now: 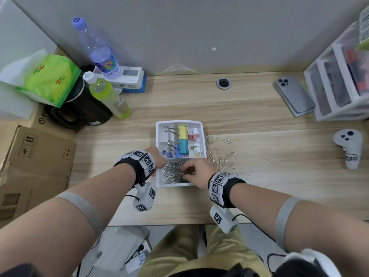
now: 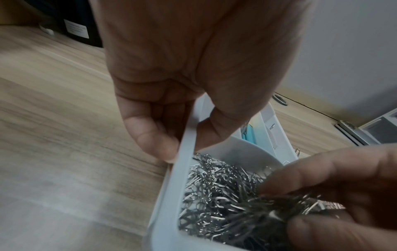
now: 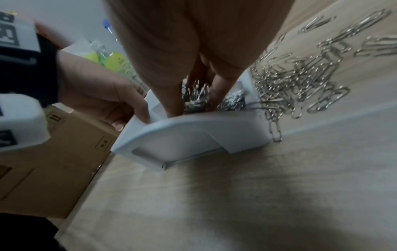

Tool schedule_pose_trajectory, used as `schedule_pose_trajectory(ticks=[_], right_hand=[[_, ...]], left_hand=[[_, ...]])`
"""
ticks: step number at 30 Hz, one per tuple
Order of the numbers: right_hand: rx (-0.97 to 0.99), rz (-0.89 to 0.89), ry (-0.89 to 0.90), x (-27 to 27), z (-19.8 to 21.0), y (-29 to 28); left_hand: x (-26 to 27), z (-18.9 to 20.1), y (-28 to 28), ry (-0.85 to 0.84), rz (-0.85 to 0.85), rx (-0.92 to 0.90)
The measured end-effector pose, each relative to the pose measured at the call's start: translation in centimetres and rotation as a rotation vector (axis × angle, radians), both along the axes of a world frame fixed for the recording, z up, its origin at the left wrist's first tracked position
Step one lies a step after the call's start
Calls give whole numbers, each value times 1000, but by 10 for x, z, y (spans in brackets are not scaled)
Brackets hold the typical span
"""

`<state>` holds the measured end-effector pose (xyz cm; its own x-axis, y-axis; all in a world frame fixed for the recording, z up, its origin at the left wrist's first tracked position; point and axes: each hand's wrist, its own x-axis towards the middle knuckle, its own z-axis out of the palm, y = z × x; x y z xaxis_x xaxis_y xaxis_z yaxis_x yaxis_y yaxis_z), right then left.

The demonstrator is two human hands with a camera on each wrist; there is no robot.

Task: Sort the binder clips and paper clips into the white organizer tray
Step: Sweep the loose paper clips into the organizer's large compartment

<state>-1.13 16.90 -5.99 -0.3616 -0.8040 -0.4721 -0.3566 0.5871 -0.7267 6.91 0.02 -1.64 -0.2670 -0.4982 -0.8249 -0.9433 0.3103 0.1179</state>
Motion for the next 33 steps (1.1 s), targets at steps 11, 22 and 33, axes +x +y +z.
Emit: schedule_pose_trajectory(ticks=[11,22,33], right_hand=[[-33,-93,255,-47,5,38],[502,-482,379,-120,-26,114],[464,-608,545,-111,-23,112]], left_hand=[[-1,6,2,-73,-44,-42],[2,9,0,-79,-17,-59],[5,8,0,-54,4,-49]])
